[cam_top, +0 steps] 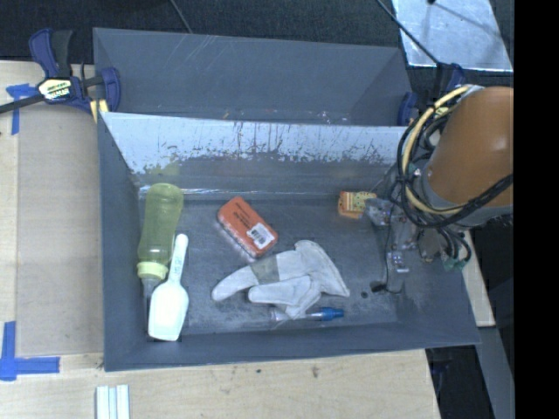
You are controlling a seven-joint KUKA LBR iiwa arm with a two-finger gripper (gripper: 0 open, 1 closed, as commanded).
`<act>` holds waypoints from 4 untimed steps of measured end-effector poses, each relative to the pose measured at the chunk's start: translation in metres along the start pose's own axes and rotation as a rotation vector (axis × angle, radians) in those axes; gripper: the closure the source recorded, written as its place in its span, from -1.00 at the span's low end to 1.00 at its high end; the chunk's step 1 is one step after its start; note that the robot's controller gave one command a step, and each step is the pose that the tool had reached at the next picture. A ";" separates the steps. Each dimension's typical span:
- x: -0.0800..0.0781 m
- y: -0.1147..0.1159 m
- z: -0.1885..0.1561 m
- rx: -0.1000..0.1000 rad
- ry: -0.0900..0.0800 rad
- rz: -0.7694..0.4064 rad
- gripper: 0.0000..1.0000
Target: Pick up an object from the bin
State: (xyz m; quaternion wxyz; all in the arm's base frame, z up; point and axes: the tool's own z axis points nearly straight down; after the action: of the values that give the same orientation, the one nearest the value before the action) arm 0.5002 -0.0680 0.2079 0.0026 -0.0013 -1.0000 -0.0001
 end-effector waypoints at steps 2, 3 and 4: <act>-0.005 0.017 0.044 0.002 -0.014 -0.061 -1.00; -0.004 0.040 0.111 0.002 -0.012 -0.142 -1.00; 0.008 0.064 0.130 0.001 -0.014 -0.118 1.00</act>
Offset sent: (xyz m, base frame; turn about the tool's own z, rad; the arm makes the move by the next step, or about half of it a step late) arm 0.0035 0.0303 -0.0808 -0.1075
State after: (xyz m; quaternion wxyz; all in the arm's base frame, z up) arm 0.4916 -0.0036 0.0777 -0.0043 0.0574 -0.9983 0.0005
